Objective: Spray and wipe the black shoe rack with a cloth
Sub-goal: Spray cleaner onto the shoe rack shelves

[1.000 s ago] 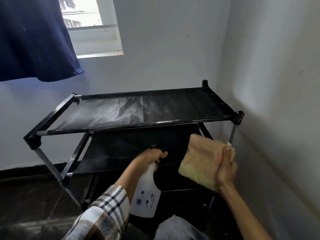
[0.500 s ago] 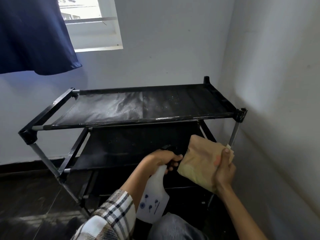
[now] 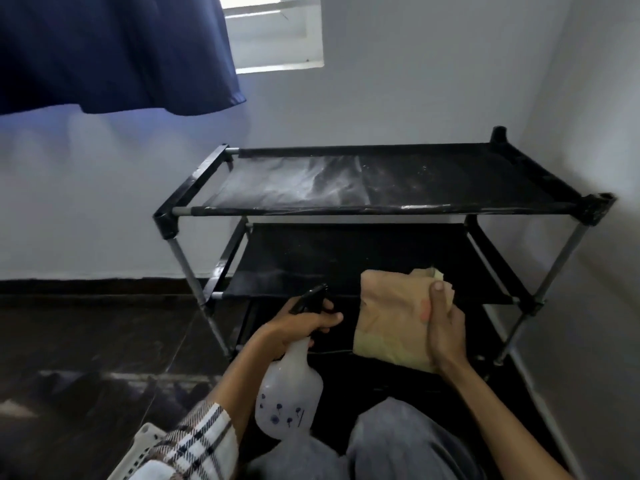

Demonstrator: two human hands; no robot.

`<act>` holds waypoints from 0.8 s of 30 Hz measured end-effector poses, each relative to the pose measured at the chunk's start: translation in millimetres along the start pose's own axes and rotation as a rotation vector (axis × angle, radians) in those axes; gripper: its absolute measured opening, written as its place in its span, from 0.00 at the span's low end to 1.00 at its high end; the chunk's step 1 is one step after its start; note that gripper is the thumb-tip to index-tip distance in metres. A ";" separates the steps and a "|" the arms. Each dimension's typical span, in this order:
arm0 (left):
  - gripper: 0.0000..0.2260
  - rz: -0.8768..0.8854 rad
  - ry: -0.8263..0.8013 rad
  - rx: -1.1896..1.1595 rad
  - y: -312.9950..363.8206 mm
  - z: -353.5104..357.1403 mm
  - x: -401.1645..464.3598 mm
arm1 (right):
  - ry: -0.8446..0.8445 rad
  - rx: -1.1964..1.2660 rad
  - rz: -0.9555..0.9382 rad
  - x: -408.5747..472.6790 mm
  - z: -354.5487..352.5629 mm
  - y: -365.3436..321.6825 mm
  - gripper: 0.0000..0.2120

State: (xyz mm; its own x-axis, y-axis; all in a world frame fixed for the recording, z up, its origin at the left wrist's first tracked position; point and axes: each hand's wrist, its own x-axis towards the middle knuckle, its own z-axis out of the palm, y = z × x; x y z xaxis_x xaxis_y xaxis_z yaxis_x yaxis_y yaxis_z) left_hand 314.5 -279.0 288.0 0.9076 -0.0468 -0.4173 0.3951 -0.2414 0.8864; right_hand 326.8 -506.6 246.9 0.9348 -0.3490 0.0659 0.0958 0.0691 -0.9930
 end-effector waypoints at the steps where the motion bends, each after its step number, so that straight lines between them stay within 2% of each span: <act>1: 0.07 0.007 0.049 -0.049 -14.3 -10.0 -4.0 | -0.033 -0.019 0.003 -5.3 2.5 2.7 0.20; 6: 0.05 0.034 0.238 -0.153 -84.6 -45.6 -16.0 | -0.148 -0.135 0.007 -28.3 -0.7 26.7 0.24; 10: 0.14 0.046 0.329 -0.190 -116.6 -57.1 -11.6 | -0.183 -0.236 0.028 -35.8 -8.3 51.2 0.23; 12: 0.16 0.017 0.359 -0.258 -125.6 -59.4 -4.7 | -0.183 -0.273 0.042 -35.4 -12.2 61.0 0.22; 15: 0.12 -0.036 0.398 -0.280 -134.7 -54.4 4.0 | -0.181 -0.309 0.064 -35.5 -17.5 71.8 0.21; 20: 0.02 -0.104 0.447 -0.155 -139.0 -41.2 16.4 | -0.158 -0.313 0.109 -36.1 -29.4 85.2 0.23; 24: 0.17 -0.209 0.453 -0.109 -133.1 -40.9 31.5 | -0.121 -0.287 0.134 -36.2 -32.8 88.1 0.19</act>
State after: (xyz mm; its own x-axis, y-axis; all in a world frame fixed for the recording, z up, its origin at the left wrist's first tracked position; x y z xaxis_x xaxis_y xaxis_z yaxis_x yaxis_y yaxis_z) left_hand 296.3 -208.7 165.1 0.7687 0.4225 -0.4802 0.5652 -0.0973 0.8192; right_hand 290.1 -518.6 153.8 0.9680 -0.2402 -0.0733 -0.1150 -0.1645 -0.9796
